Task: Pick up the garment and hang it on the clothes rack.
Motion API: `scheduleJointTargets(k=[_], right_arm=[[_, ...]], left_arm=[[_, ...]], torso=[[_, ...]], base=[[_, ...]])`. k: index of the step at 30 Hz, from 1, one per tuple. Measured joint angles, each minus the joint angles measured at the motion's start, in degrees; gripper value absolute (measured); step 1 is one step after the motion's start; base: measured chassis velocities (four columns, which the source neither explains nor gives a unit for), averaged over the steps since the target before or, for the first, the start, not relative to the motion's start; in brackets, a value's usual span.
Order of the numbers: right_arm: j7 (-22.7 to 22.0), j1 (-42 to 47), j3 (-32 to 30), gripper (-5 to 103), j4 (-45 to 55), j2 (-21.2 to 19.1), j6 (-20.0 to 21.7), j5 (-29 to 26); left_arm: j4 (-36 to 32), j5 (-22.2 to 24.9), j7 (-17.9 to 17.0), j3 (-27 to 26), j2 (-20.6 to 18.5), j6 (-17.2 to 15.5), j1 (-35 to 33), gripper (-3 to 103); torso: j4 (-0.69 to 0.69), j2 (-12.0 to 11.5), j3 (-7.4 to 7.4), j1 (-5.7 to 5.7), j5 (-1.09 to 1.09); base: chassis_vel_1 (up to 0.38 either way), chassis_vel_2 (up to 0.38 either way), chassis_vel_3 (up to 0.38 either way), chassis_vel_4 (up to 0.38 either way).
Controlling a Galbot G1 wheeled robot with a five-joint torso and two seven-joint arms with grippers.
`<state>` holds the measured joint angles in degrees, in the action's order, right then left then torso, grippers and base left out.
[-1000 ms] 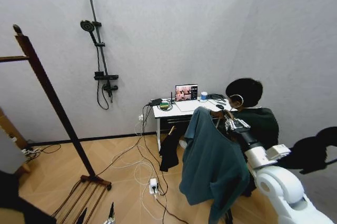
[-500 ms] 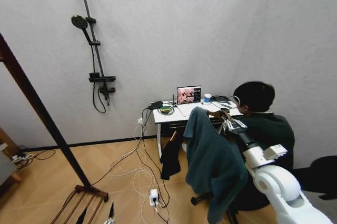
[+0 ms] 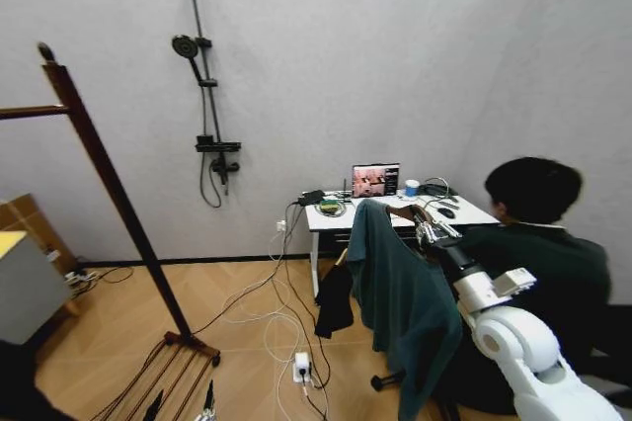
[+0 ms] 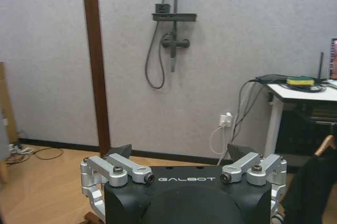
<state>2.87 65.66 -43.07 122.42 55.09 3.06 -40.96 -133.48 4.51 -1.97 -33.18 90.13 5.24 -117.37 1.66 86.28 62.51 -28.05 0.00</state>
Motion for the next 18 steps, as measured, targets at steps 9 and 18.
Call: scheduleJointTargets(k=[9, 18], right_arm=[[0.30, -3.95, 3.03, 10, -0.05, 0.19, 2.24, -0.19], [-1.34, -11.34, 8.68, 10, -1.83, -0.15, 4.96, -3.77]], left_arm=[[0.00, 0.00, 0.00, 0.00, 0.00, 0.00, 0.00, 100], [0.00, 0.00, 0.00, 0.00, 0.00, 0.00, 0.00, 100]], torso=[[0.00, 0.00, 0.00, 0.00, 0.00], [0.00, 0.00, 0.00, 0.01, -0.01]], base=[[0.123, 0.113, 0.120, 0.121], [0.122, 0.120, 0.126, 0.125]])
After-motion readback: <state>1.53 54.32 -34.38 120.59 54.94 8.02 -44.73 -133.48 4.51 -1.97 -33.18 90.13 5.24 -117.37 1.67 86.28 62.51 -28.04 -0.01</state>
